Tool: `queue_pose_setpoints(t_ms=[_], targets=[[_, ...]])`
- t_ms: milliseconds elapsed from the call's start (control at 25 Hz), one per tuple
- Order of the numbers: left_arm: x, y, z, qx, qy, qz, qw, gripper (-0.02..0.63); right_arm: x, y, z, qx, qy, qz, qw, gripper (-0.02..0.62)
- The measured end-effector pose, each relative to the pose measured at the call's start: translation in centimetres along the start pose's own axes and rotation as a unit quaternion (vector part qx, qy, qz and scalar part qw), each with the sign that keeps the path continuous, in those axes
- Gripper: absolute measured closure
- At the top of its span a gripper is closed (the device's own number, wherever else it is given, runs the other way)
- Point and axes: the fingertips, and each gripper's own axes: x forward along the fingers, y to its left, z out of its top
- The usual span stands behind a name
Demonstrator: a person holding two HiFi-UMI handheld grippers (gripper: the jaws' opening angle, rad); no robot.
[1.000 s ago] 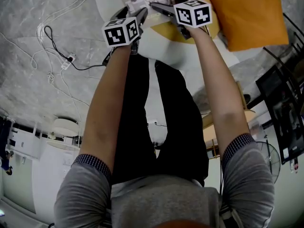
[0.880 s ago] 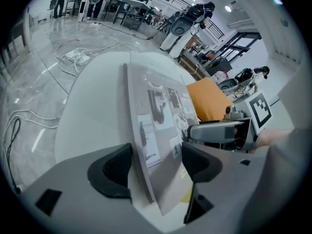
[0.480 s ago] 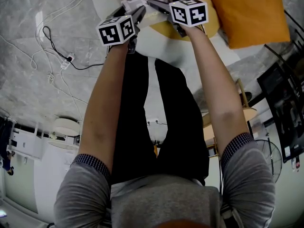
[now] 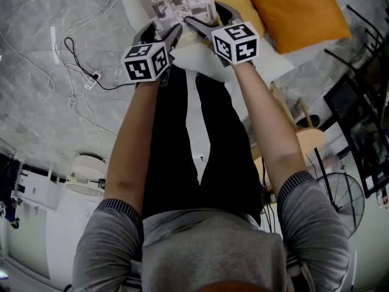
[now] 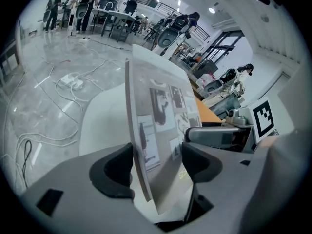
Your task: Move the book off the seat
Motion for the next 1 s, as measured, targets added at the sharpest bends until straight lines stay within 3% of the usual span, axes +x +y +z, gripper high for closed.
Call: queue_pose_setpoints(t_ms=[320,720,1000], targets=[[-9.2,-7.8,6.3,0.057,-0.046,-0.013,0.9972,0.267,-10.4,5.3,7.0,-0.008,-0.074,-0.019,0.997,0.196],[-20.9,-15.0,13.7,0.128,-0.118,-0.040,0.9839,0.267,-21.1,13.0,15.5,-0.046,-0.158,-0.045,0.985,0.196],[-28.9,-18.7,16.3,0.165,-0.138,-0.065,0.9744,0.267,-27.5,19.1,18.9,-0.061,-0.194,-0.067,0.977,0.196]])
